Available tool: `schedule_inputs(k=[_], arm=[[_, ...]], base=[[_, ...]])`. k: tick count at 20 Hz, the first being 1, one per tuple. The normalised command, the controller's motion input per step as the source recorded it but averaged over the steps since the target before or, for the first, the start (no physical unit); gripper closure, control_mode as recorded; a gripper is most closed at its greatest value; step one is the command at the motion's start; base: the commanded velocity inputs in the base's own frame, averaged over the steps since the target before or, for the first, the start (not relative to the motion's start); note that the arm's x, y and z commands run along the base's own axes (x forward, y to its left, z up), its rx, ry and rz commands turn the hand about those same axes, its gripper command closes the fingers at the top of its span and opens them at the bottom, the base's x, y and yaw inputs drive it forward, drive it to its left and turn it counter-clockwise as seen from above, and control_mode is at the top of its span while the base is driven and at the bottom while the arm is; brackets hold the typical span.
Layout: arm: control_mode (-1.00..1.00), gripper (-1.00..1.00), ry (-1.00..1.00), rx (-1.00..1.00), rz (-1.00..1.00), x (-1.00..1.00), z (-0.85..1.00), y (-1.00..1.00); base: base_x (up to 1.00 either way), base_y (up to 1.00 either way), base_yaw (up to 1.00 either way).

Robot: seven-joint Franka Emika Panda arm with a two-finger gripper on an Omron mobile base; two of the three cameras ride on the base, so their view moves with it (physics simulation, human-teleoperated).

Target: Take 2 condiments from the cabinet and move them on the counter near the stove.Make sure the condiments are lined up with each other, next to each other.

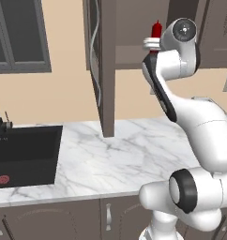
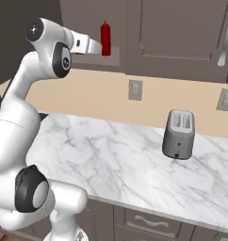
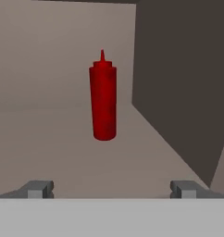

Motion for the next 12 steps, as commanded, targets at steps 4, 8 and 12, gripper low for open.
schedule_inputs(k=[4, 8, 12], arm=[[-1.00, -1.00, 0.00, 0.00, -0.01, 0.17, 0.00, 0.00], [-1.00, -1.00, 0.04, 0.00, -0.02, 0.26, 0.01, -0.02], [-1.00, -1.00, 0.04, 0.00, -0.03, 0.34, 0.00, -0.07]], base=[[0.00, 0.00, 0.00], [0.00, 0.00, 0.00], [0.00, 0.00, 0.00]])
